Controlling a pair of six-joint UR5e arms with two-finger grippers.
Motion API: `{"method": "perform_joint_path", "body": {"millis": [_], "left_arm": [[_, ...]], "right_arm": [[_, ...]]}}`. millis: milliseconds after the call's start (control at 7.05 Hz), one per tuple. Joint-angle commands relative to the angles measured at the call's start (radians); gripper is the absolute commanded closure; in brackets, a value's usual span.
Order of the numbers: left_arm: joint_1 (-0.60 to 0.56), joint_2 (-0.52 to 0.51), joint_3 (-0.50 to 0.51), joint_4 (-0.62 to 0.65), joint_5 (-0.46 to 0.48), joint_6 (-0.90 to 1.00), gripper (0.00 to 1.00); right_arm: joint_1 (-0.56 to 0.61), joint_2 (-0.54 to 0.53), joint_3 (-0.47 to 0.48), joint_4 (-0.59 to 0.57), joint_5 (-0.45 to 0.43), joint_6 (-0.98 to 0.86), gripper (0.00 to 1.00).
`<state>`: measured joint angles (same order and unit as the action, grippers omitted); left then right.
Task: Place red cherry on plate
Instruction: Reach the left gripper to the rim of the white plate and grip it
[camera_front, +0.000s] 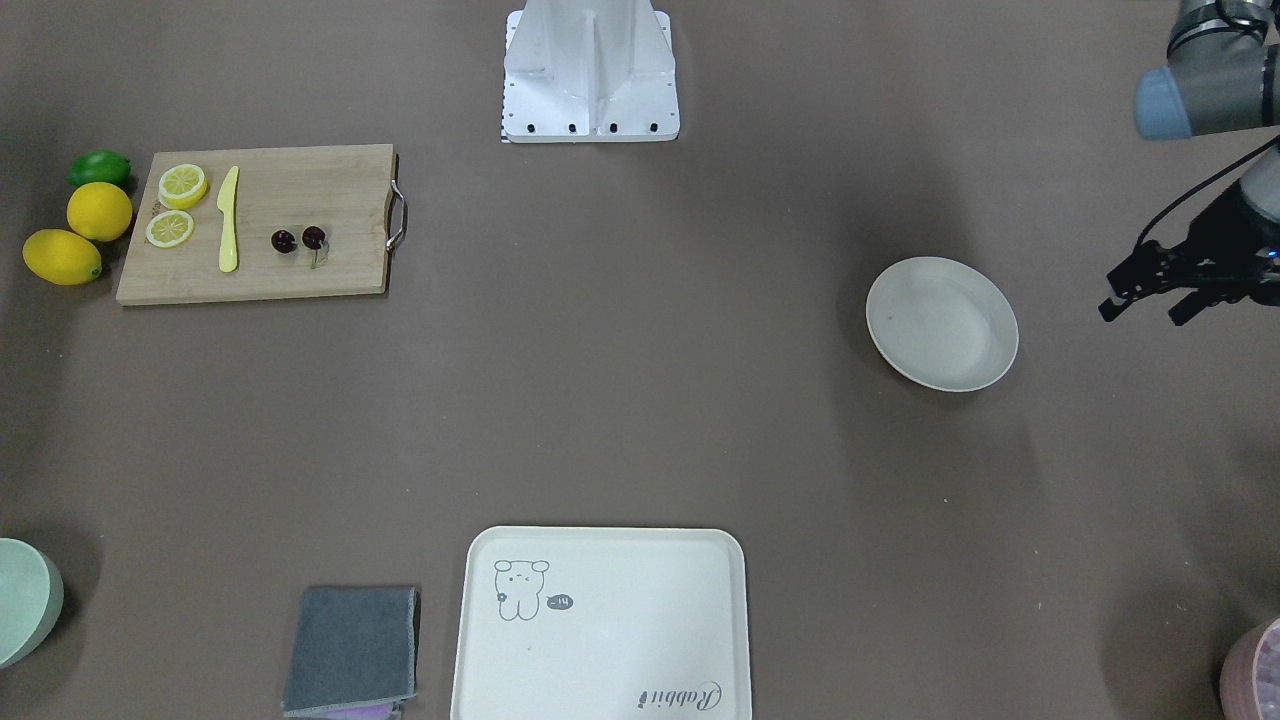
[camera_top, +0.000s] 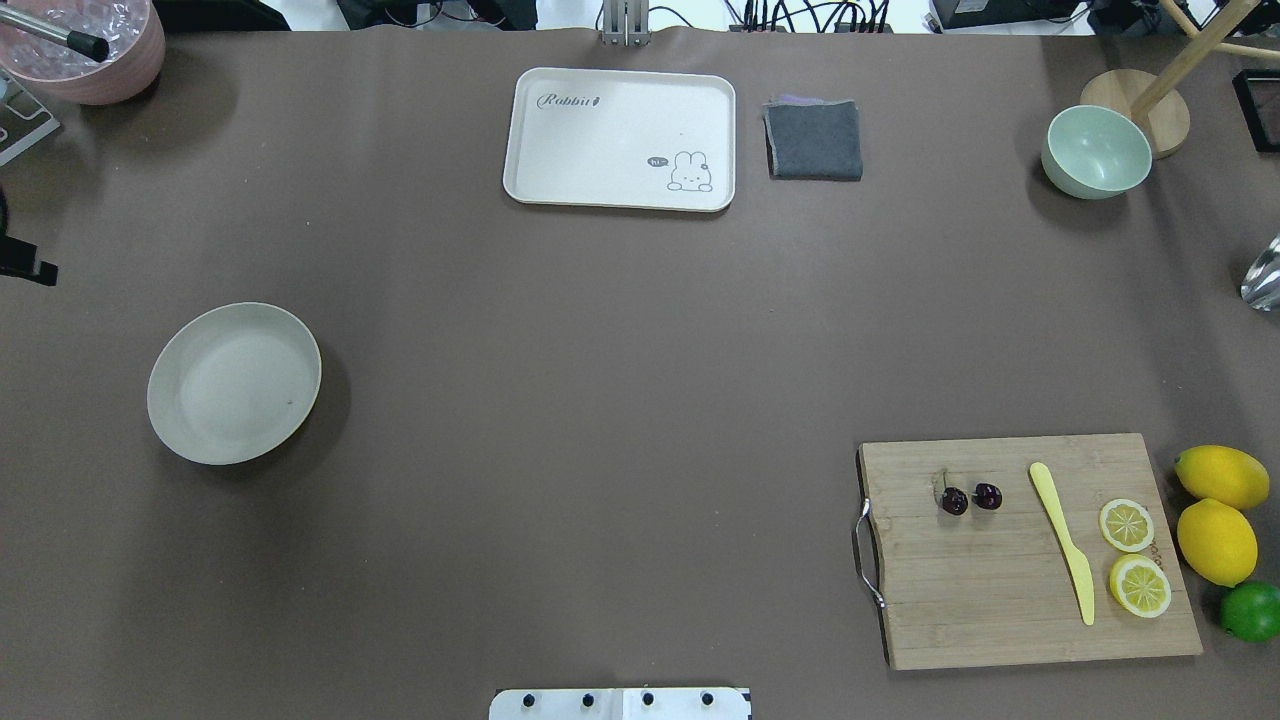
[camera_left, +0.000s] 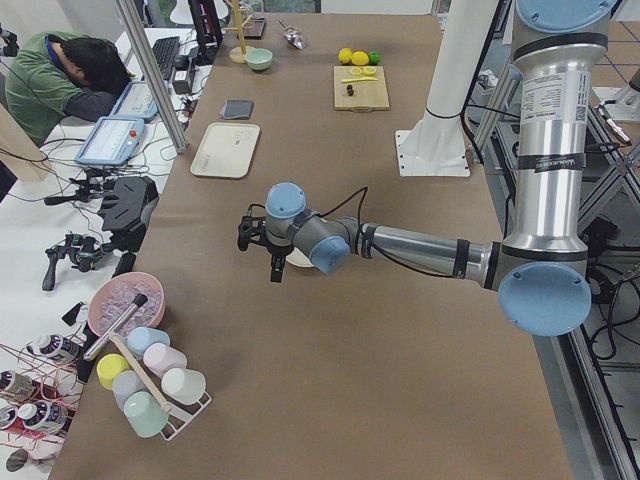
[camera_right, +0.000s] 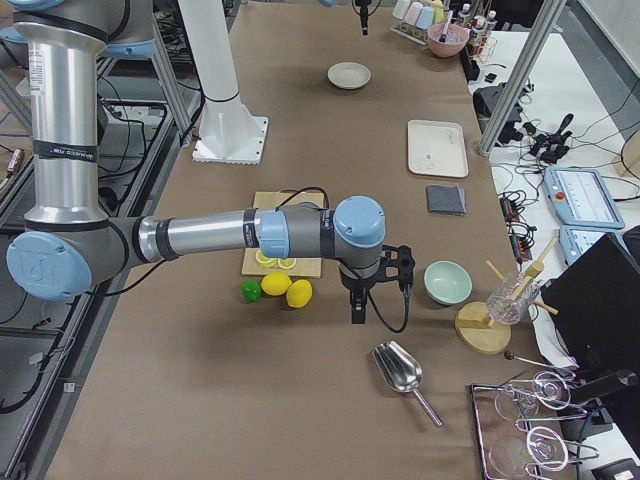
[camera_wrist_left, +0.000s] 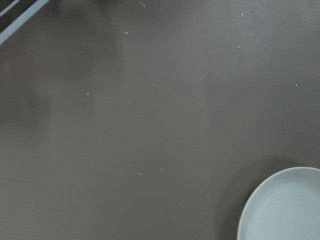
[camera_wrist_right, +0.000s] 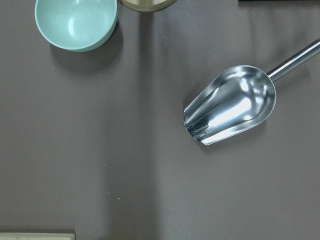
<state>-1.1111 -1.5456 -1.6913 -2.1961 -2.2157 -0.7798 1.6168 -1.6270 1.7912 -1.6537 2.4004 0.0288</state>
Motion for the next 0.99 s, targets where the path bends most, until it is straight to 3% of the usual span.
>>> {"method": "perform_joint_path", "body": {"millis": [0, 142, 852], "left_arm": [[0.140, -0.002, 0.171, -0.309, 0.099, -0.119, 0.02], [0.155, -0.013, 0.262, -0.444, 0.099, -0.162, 0.02], [0.171, -0.027, 0.243, -0.448, 0.088, -0.167, 0.02]], "right_arm": [[0.000, 0.001, -0.001, 0.000, -0.001, 0.002, 0.00], [0.000, 0.004, -0.001, 0.000, -0.003, 0.002, 0.00], [0.000, 0.009, -0.003, 0.000, -0.007, 0.002, 0.00]]}}
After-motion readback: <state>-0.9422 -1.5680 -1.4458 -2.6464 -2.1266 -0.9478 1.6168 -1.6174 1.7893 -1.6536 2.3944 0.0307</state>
